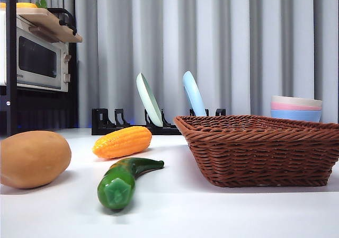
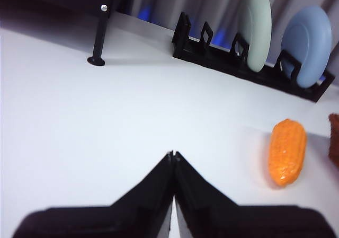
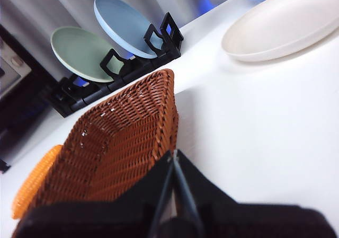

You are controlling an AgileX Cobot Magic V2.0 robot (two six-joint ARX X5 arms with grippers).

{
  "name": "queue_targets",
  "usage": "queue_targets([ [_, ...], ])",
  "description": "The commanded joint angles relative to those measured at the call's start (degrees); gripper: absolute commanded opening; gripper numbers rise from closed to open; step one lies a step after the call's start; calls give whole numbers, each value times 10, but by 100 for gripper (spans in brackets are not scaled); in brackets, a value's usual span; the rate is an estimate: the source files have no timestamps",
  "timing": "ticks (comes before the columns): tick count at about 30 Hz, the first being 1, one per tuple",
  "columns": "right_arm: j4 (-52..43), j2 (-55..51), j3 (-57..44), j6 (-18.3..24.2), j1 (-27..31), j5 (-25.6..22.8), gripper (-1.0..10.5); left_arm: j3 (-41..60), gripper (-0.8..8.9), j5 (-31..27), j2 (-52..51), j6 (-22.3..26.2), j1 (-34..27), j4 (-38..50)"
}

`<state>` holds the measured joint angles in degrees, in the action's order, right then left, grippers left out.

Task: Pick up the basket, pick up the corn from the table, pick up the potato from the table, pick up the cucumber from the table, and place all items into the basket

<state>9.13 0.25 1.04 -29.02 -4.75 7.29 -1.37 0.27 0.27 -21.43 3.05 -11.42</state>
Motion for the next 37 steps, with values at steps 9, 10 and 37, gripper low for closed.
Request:
queue_targets([
  [9,-5,17,13,-22,1,0,-9,1,-8,32,-1,-27,-1,38],
  [10,-5,24,20,-20,1,0,-9,-6,-8,32,1,-26,-2,28],
  [37,21,458,316,126,1,145,-7,-348,-8,258,436,120,-1,-55],
])
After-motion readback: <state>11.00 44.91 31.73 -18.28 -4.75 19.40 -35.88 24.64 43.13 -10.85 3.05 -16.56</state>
